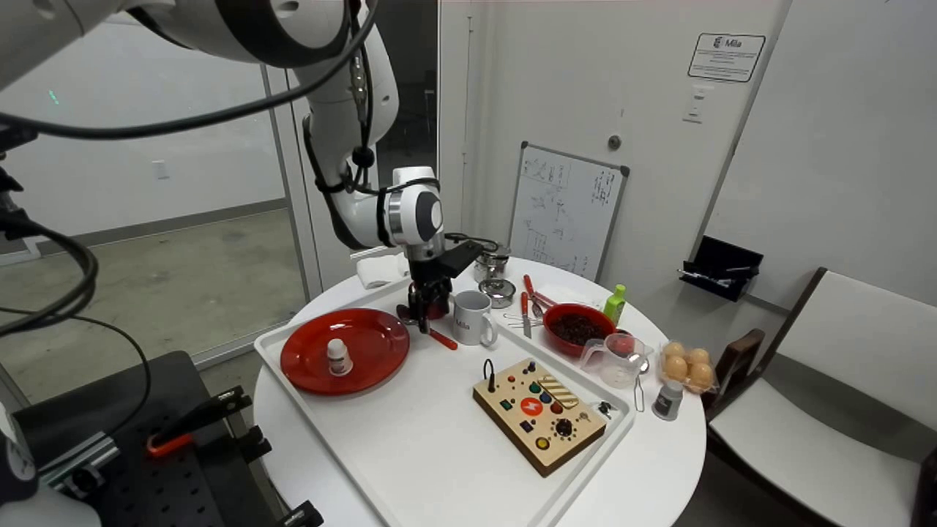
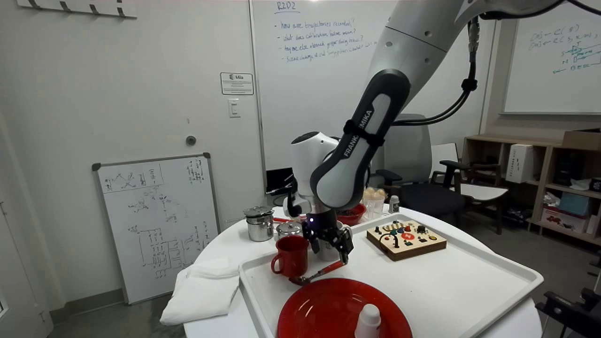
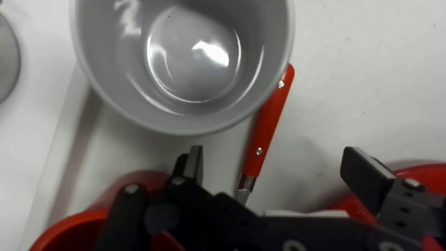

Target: Turn the spoon to a vertical position

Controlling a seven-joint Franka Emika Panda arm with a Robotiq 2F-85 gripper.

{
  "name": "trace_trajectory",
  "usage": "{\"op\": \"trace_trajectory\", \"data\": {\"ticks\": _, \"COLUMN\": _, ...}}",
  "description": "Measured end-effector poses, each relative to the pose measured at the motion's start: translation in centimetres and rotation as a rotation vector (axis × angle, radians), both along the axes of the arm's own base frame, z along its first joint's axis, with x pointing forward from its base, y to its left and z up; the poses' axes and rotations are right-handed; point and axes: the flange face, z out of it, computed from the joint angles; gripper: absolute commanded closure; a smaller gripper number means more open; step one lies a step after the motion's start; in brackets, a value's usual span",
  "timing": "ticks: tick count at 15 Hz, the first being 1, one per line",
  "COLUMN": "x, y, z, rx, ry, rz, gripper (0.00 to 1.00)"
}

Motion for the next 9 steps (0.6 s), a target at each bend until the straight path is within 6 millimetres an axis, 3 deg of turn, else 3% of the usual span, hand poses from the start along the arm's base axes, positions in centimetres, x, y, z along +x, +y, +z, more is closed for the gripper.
{"op": "trace_trajectory", "data": {"ticks": 9, "x": 0.41, "y": 0.04, "z": -0.12, "rx": 0.000, "ry": -0.012, "rz": -0.015, "gripper": 0.00}}
